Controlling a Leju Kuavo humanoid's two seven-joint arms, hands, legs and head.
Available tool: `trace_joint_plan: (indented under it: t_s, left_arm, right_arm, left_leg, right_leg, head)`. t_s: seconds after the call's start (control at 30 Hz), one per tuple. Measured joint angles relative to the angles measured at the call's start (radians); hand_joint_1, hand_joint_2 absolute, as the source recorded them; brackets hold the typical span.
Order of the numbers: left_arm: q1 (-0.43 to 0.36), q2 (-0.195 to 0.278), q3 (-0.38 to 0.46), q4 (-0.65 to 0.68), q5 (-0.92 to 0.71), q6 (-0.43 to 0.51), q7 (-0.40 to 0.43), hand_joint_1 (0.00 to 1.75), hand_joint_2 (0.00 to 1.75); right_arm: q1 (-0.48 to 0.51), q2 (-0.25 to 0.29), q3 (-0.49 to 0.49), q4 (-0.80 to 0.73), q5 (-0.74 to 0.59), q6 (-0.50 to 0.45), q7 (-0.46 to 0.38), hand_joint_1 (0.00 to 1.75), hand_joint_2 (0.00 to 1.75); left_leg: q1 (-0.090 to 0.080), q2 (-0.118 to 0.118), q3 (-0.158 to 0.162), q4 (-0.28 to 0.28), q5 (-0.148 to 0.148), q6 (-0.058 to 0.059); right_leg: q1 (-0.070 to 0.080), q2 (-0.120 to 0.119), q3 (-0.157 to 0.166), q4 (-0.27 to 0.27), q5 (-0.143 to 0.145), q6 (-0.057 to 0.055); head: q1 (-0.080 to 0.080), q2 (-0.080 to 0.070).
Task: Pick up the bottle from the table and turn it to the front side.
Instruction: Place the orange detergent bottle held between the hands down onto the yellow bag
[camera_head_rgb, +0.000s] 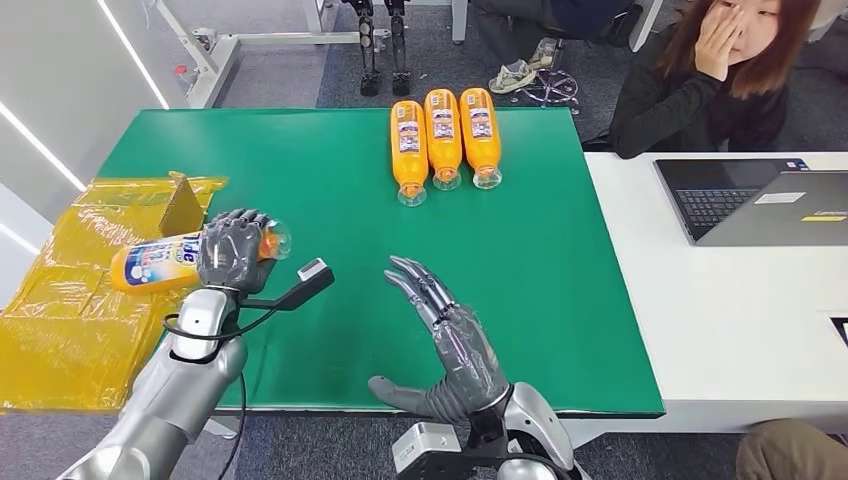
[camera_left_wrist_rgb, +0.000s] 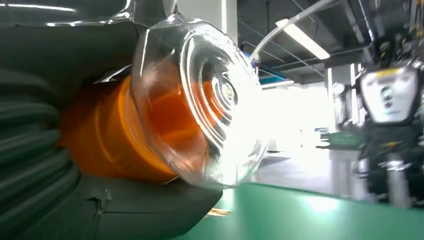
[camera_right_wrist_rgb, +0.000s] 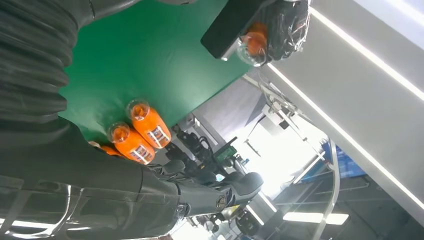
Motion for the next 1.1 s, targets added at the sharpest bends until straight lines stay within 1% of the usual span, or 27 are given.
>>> trace_joint_plan:
  t_s: [0.03,0.07,0.17,0.27,0.33,0.4,0.43,0.6,0.93,1.1]
  left_arm:
    - [-0.01,0.012,0.001,0.024,-0.011,-0.005,0.016,1.41,1.75]
    - [-0.019,0.024,0.002,0.047,-0.018,-0.01,0.028,1.31,1.75]
    - [-0.044,0.056,0.007,0.106,-0.026,-0.028,0.057,0.93,1.75]
    - [-0.062,0.082,0.01,0.154,-0.026,-0.059,0.082,0.72,1.75]
    - [-0.072,0.095,0.01,0.178,-0.028,-0.083,0.096,0.35,1.75]
    - [-0.079,0.104,0.01,0.197,-0.029,-0.105,0.109,0.05,1.75]
    - [-0.082,0.107,0.01,0.204,-0.029,-0.117,0.114,0.0,1.75]
    - [-0.092,0.115,0.01,0.231,-0.026,-0.16,0.134,0.0,1.75]
    - [-0.093,0.127,0.01,0.243,-0.018,-0.157,0.142,0.0,1.75]
    - [-0.088,0.129,0.03,0.246,0.001,-0.15,0.107,0.0,1.75]
  right_arm:
    - [0.0,0.0,0.0,0.002,-0.002,0.004,-0.001,0.0,1.75]
    - [0.0,-0.001,0.0,0.003,-0.005,0.007,-0.003,0.0,1.75]
    - [-0.001,-0.002,0.0,0.006,-0.012,0.012,-0.007,0.0,1.75]
    - [-0.001,-0.004,0.0,0.008,-0.014,0.014,-0.009,0.0,1.75]
    - [-0.001,-0.005,0.0,0.007,-0.014,0.018,-0.009,0.0,1.75]
    - [-0.002,-0.005,0.0,0.006,-0.014,0.027,-0.005,0.0,1.75]
    - [-0.002,-0.005,0.0,0.006,-0.013,0.031,-0.003,0.0,1.75]
    - [-0.003,-0.006,0.0,0.005,-0.013,0.045,0.004,0.0,1.75]
    - [-0.004,-0.011,0.0,0.008,-0.029,0.055,-0.015,0.0,1.75]
    - [-0.009,-0.011,0.0,0.012,-0.031,0.058,-0.023,0.0,1.75]
  left_leg:
    - [0.0,0.0,0.0,0.0,0.0,0.0]
    - [0.0,0.0,0.0,0.0,0.0,0.0]
    - [0.0,0.001,0.0,0.0,0.0,0.0]
    - [0.0,0.001,0.0,0.0,0.0,0.0]
    - [0.0,0.0,0.0,0.0,0.0,0.0]
    - [0.0,0.001,0.0,0.0,0.0,0.0]
    - [0.0,0.001,0.0,0.0,0.0,0.0]
    - [0.0,0.001,0.0,0.0,0.0,0.0]
    - [0.0,0.0,0.0,0.0,0.0,0.0]
    - [0.0,0.001,0.0,0.0,0.0,0.0]
  right_leg:
    - [0.0,0.0,0.0,0.0,0.0,0.0]
    - [0.0,0.0,0.0,0.0,0.0,0.0]
    - [0.0,0.001,0.0,0.0,0.0,0.0]
    - [0.0,0.0,0.0,0.0,0.0,0.0]
    - [0.0,0.0,0.0,0.0,0.0,0.0]
    - [0.0,0.0,0.0,0.0,0.0,0.0]
    - [0.0,0.0,0.0,0.0,0.0,0.0]
    - [0.0,0.001,0.0,0.0,0.0,0.0]
    - [0.0,0.0,0.0,0.0,0.0,0.0]
    - [0.0,0.0,0.0,0.0,0.0,0.0]
  head:
    - [0.0,0.0]
    - [0.0,0.0]
    - [0.0,0.0]
    - [0.0,0.0]
    - [0.0,0.0]
    - [0.0,0.0]
    - [0.0,0.0]
    - [0.0,0.0]
    - [0.0,0.0]
    - [0.0,0.0]
